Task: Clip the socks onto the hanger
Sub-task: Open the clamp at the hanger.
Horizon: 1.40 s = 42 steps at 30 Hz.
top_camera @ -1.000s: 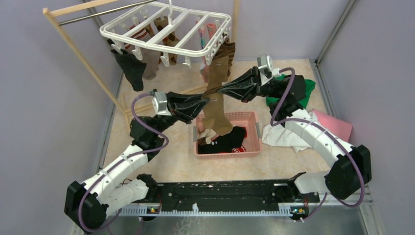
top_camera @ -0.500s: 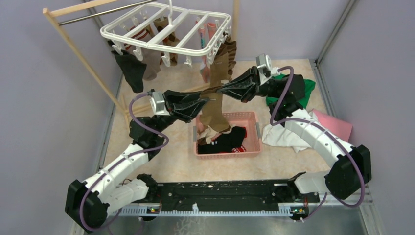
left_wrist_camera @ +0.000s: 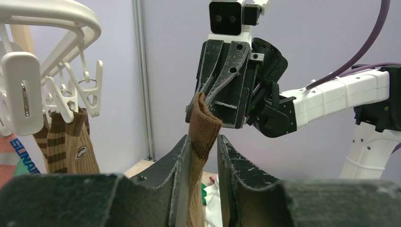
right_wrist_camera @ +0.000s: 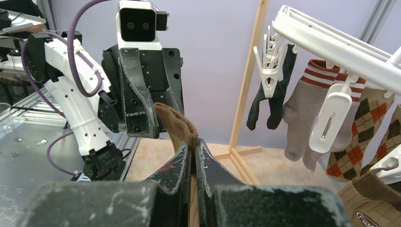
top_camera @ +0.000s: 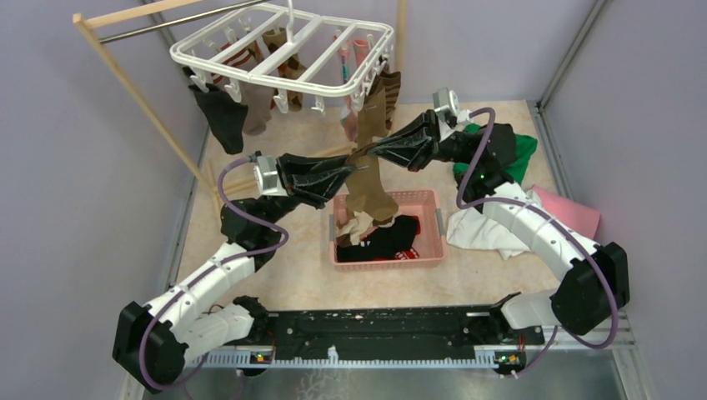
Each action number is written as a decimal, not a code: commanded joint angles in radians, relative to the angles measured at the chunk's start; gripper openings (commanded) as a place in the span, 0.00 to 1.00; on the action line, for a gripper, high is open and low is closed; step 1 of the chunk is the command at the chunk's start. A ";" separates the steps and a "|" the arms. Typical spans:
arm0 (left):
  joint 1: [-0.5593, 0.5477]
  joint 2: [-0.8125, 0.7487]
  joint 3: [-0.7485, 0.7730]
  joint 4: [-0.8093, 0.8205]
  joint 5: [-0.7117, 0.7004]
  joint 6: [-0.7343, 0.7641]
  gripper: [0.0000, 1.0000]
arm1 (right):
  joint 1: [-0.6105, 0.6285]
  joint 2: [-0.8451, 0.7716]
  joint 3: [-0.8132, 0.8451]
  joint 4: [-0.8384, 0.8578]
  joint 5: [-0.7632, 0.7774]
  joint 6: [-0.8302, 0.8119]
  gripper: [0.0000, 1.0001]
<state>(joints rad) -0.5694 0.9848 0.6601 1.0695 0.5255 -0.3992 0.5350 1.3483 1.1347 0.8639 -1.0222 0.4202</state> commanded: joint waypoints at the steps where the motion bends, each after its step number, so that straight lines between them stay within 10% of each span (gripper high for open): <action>1: 0.009 0.002 0.008 0.052 0.007 -0.010 0.33 | 0.012 -0.001 0.057 0.023 0.011 0.001 0.00; 13: 0.017 0.003 0.000 0.056 -0.055 0.002 0.34 | 0.012 0.005 0.063 0.029 0.008 0.010 0.00; 26: 0.033 0.026 0.007 0.094 0.015 -0.016 0.00 | 0.013 0.017 0.069 0.025 0.012 0.015 0.01; 32: 0.073 -0.035 -0.004 -0.028 -0.002 0.052 0.00 | -0.005 0.004 0.065 -0.028 0.020 -0.037 0.42; 42: 0.123 -0.118 0.018 -0.329 -0.010 0.228 0.00 | -0.038 -0.009 0.198 -0.460 0.190 -0.395 0.44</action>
<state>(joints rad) -0.4622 0.8825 0.6586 0.8360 0.5102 -0.2554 0.4957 1.3682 1.2343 0.5758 -0.9421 0.1986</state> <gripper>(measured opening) 0.012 0.460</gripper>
